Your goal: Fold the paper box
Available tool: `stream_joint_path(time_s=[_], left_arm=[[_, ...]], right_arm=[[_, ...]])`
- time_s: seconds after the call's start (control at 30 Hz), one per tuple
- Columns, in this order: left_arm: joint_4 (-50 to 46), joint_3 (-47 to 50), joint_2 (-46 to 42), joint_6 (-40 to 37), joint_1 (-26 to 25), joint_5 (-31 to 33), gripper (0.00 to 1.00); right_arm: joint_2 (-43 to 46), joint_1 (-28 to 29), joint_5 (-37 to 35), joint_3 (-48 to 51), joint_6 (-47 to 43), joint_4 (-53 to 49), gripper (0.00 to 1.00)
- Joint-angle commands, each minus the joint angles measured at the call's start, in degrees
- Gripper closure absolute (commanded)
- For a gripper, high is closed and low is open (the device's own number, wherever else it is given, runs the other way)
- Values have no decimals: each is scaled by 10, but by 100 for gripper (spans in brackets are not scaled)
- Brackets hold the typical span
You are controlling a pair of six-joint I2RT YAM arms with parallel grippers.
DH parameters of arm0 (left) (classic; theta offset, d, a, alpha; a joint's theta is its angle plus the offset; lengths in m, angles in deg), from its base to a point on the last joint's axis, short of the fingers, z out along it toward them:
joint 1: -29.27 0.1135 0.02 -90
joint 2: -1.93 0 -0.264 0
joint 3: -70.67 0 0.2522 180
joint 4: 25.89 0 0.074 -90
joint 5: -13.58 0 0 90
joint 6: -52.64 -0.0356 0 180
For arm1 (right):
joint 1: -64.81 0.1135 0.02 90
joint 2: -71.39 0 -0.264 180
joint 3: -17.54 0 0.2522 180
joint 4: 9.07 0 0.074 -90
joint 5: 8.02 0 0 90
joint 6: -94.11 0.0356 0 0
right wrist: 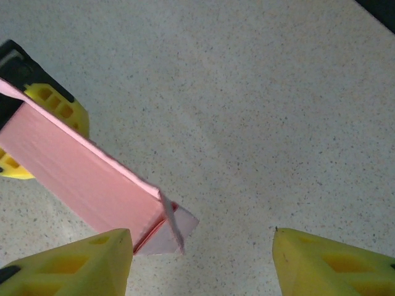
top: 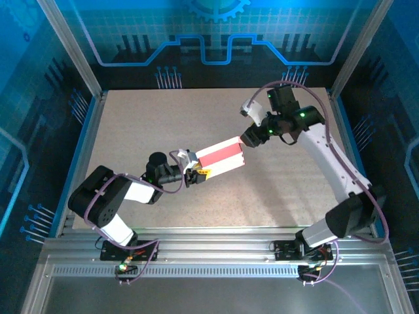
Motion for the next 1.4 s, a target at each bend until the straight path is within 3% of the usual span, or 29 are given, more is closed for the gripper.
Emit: stream_joint_path(time_s=[0.0, 0.2, 0.3, 0.4, 0.5, 0.7, 0.87, 1.23, 1.37], left_arm=[[4, 9, -7, -4, 7, -28, 68], [-3, 9, -9, -11, 10, -34, 69], [-9, 8, -7, -15, 10, -35, 69], [-8, 9, -7, -16, 10, -34, 69], [-10, 9, -8, -16, 10, -30, 69], [-15, 6, -7, -14, 10, -17, 69], [-5, 8, -4, -8, 10, 1, 69], [12, 3, 17, 13, 9, 34, 70], [20, 4, 24, 17, 9, 37, 70]], right_arm=[[-24, 10, 12, -33, -19, -51, 39], [-58, 16, 20, -47, -9, -66, 51], [-65, 18, 31, -48, -7, -63, 65], [-78, 21, 33, -57, -6, -70, 71], [-85, 23, 42, -63, -3, -77, 87], [-80, 36, 33, -47, 18, -72, 100], [-71, 43, -8, -24, 56, -53, 100], [-12, 91, -106, 88, 256, 72, 100], [10, 109, -133, 135, 290, 123, 100]])
